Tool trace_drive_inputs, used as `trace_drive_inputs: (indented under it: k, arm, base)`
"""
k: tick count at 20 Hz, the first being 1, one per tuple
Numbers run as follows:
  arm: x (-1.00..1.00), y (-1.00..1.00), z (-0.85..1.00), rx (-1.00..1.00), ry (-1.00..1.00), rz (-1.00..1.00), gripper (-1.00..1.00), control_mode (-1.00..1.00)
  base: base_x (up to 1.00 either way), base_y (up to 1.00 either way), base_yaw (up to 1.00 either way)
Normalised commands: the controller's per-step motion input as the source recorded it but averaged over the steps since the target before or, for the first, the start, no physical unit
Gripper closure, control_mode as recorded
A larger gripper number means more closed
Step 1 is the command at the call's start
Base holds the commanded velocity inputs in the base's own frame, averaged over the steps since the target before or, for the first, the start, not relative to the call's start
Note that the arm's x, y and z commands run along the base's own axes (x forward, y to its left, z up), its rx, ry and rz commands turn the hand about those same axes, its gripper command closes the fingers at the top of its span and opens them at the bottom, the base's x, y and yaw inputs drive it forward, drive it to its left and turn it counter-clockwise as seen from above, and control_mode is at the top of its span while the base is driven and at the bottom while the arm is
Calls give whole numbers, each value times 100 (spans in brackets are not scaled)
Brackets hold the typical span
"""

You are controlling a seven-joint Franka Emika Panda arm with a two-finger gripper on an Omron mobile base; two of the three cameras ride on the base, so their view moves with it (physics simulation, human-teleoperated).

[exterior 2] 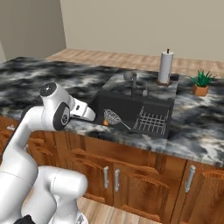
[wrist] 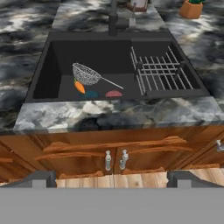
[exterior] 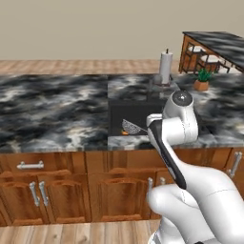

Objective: Pick the teapot and strainer and place them in the sink. Then turn on the water.

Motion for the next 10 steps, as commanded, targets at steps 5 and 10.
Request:
trace_drive_inputs:
  k: [5,10]
  arm:
    - [0,0,0,0,0,0,-100,100]
    - [0,0,0,0,0,0,-100,100]
  base:
    - [5,-75,15]
    - [33,-80,6]
